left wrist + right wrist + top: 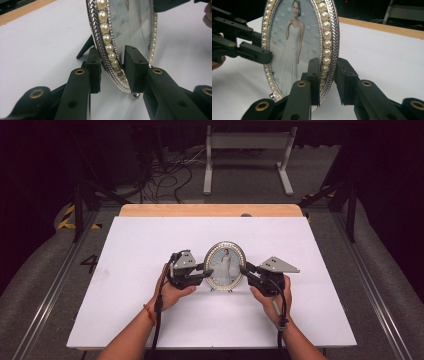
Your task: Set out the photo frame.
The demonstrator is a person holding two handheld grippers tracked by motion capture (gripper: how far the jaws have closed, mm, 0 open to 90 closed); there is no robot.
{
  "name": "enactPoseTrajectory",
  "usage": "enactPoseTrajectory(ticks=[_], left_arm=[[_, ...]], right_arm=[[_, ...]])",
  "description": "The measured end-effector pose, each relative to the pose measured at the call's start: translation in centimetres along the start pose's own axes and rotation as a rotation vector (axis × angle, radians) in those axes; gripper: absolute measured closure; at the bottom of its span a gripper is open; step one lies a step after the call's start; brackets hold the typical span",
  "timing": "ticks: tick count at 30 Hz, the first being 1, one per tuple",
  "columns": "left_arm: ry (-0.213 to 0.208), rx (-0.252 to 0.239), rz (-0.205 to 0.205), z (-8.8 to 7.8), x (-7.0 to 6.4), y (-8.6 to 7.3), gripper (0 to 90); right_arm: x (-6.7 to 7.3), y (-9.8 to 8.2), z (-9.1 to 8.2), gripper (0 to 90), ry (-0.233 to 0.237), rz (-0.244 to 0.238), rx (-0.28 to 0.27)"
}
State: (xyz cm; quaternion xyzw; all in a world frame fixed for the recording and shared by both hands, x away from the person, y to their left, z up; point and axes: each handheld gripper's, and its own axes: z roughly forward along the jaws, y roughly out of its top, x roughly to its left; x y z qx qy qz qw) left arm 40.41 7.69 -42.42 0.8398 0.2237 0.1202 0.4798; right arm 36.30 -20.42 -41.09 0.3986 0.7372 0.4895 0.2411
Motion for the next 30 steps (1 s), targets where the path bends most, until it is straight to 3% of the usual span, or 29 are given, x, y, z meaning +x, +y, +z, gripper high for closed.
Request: enactPoseTrajectory(ticks=[8,30], left_arm=[[0.003,-0.007,-0.01,-0.04,-0.2,-0.21,68.6],[0.041,-0.003,0.023,0.1,-0.43,-0.1,66.3]], right_arm=[[-0.04,0.07,0.14,74.2,-0.004,-0.01,0.0],[0.13,-0.17,0.01,73.5,-0.003,-0.04,0.034]])
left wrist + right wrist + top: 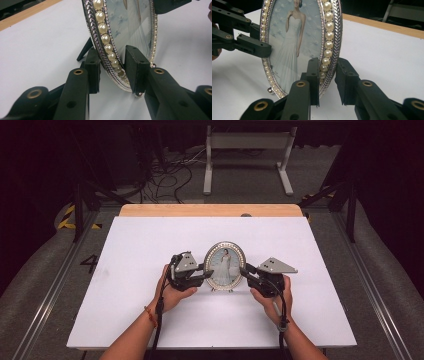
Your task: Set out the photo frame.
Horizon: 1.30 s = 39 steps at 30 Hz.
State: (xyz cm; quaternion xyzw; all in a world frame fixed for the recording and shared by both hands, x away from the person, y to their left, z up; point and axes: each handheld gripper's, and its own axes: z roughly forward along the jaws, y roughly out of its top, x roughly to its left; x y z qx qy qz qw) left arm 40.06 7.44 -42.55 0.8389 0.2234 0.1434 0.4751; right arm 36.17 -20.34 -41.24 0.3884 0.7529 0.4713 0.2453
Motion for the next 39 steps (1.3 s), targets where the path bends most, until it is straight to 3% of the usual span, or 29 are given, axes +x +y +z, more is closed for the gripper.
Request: enactPoseTrajectory(ticks=[4,12,20,29,39], left_arm=[[0.03,0.01,0.027,0.0,-0.4,0.2,64.6],[0.053,0.018,0.053,-0.4,-0.6,0.0,62.6],[0.06,-0.004,0.043,-0.9,-0.4,0.0,59.3],[0.095,0.014,0.106,-2.6,-1.2,-0.3,55.7],[0.123,0.057,0.144,-4.8,-1.1,-1.8,50.2]], right_arm=[[0.0,0.0,-0.2,72.6,0.001,-0.008,0.012],[-0.1,0.1,-0.9,71.6,-0.001,-0.035,0.014],[-0.1,-0.1,-1.2,70.6,0.005,-0.059,0.025],[-0.3,-0.4,-1.6,68.0,0.004,-0.086,0.043],[-0.6,-1.0,-2.4,59.1,0.01,-0.113,0.07]])
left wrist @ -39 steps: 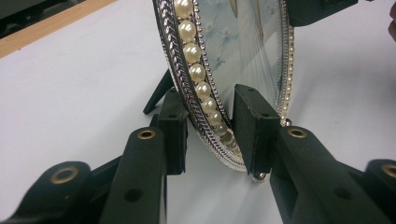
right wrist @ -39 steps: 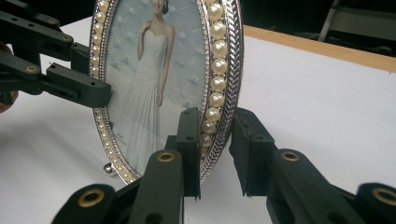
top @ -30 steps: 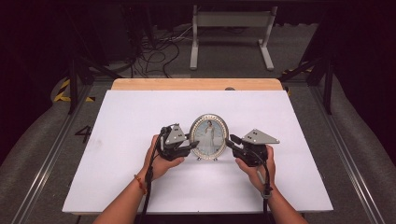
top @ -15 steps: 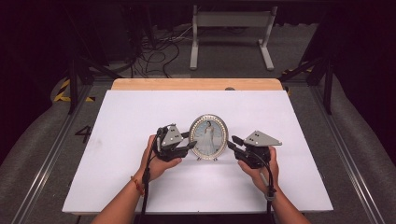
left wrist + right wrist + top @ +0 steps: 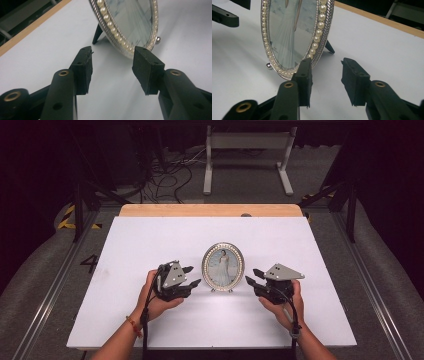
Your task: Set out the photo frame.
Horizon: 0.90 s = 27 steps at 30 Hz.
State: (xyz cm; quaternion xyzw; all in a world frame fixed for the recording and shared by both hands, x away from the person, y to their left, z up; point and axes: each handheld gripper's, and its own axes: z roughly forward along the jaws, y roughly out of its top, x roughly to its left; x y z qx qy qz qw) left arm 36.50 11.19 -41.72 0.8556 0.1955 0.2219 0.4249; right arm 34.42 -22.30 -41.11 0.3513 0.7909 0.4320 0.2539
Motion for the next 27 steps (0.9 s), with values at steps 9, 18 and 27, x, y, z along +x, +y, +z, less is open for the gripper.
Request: enactPoseTrajectory(ticks=[9,18,27], left_arm=[[0.026,0.018,-0.022,-1.9,0.3,-2.2,36.7],[0.03,0.024,-0.051,-3.3,0.2,-4.4,23.3],[0.043,0.018,-0.083,-5.0,0.0,-6.4,15.4]], right_arm=[[-0.3,-0.9,-1.2,49.5,0.017,-0.064,-0.01],[-1.6,-2.3,-3.0,37.6,-0.036,-0.099,-0.014],[-2.7,-4.1,-4.2,30.0,-0.039,-0.092,0.001]])
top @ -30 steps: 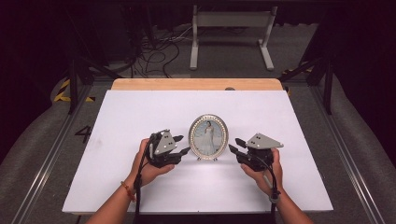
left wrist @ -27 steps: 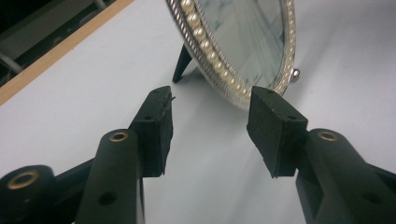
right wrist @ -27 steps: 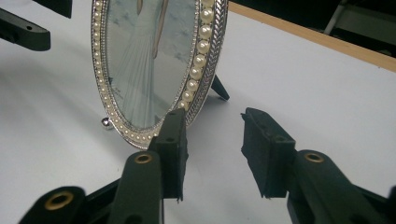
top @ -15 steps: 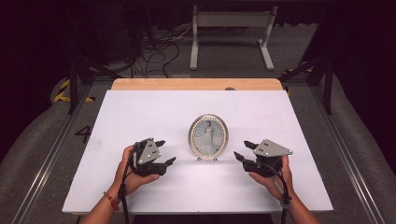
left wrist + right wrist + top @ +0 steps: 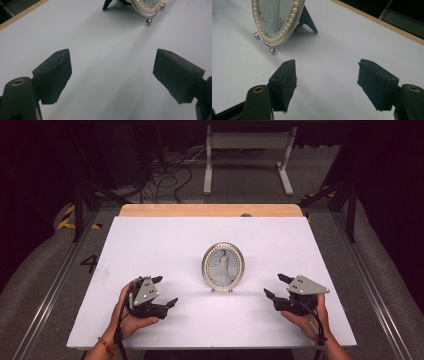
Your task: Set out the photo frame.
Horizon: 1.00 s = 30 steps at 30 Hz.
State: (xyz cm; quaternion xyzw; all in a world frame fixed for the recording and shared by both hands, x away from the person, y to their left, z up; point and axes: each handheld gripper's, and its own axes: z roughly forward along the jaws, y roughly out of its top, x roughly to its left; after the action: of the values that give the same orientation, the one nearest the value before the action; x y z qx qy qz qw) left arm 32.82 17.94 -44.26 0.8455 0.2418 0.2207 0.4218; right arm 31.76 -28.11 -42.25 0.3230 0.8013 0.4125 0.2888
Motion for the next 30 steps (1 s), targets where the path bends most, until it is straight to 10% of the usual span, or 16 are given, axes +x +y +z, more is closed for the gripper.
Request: enactPoseTrajectory(ticks=[15,30], left_arm=[[0.029,0.025,-0.064,-3.0,1.1,-4.4,7.4],[0.072,-0.085,-0.207,-5.9,1.1,-6.4,7.0]], right_arm=[[-0.3,-3.6,-1.4,22.4,-0.055,0.025,0.024],[-1.7,-5.7,-4.1,20.2,-0.105,0.116,-0.023]])
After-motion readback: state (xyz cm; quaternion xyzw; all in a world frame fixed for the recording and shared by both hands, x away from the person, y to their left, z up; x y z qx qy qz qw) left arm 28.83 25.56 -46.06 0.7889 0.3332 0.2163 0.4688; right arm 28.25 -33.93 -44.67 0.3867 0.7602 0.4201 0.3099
